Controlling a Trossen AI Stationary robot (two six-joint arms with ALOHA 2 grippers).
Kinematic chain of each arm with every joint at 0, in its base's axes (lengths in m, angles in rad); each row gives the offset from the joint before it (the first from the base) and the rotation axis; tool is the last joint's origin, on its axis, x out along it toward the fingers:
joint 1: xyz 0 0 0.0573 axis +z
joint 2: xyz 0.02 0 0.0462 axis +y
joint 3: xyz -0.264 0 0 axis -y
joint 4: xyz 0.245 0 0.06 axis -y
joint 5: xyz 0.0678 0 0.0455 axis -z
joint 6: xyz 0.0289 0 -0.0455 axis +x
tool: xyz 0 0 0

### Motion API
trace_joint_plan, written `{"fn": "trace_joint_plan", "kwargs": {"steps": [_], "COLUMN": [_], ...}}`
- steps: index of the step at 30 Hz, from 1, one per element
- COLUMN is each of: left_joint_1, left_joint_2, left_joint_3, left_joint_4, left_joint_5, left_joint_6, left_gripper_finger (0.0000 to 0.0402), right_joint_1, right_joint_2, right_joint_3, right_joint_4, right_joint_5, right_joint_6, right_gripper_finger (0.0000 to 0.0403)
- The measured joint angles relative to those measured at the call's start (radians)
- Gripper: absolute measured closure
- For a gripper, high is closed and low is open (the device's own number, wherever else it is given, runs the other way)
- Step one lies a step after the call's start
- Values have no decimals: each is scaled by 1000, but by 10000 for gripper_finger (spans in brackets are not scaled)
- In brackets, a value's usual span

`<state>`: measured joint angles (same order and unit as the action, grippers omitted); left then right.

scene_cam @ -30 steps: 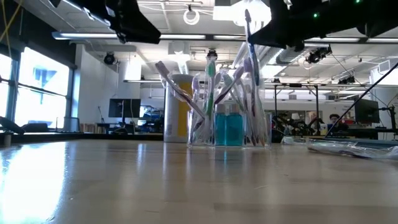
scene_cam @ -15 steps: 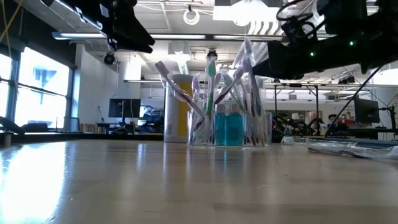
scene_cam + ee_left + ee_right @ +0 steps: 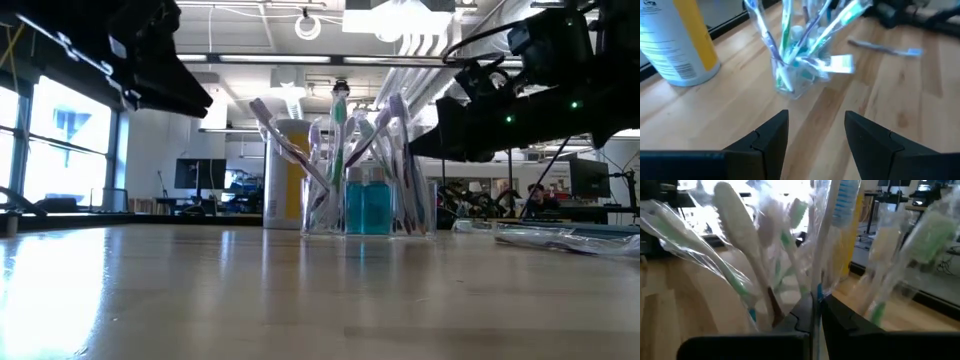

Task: Pick & Place toothbrushing station
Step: Put the blue toothbrush into the transparent organizer, then adjust the purple toothbrush in the transparent organizer

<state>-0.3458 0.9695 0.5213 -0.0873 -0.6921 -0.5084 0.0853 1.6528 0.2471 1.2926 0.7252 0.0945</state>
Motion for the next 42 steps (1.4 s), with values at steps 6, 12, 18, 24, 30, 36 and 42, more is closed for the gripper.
{"fn": "trace_joint_plan", "kwargs": {"steps": [6, 12, 18, 24, 30, 36, 42], "left_joint_1": [-104, -113, -113, -111, -110, -45, -19], "left_joint_2": [41, 113, 169, 187, 192, 297, 470], "left_joint_3": [-140, -199, -199, -198, -198, -197, -197], "left_joint_4": [272, 436, 498, 514, 543, 672, 953], "left_joint_5": [-126, -135, -138, -148, -149, -145, -102], "left_joint_6": [-32, -32, -43, -43, -38, 22, 209], "left_gripper_finger": [215, 215, 215, 213, 191, 160, 158], "right_joint_1": [0, 2, 51, 113, 164, 204, 234], "right_joint_2": [55, 50, 25, -21, -34, -34, -34], "right_joint_3": [1, 1, 0, 0, 1, 1, 1], "right_joint_4": [13, 11, 19, 23, 23, 23, 23], "right_joint_5": [27, 27, 53, 120, 181, 193, 236], "right_joint_6": [36, 17, -146, -232, -258, -283, -283], "right_gripper_finger": [385, 346, 294, 222, 158, 135, 140]}}
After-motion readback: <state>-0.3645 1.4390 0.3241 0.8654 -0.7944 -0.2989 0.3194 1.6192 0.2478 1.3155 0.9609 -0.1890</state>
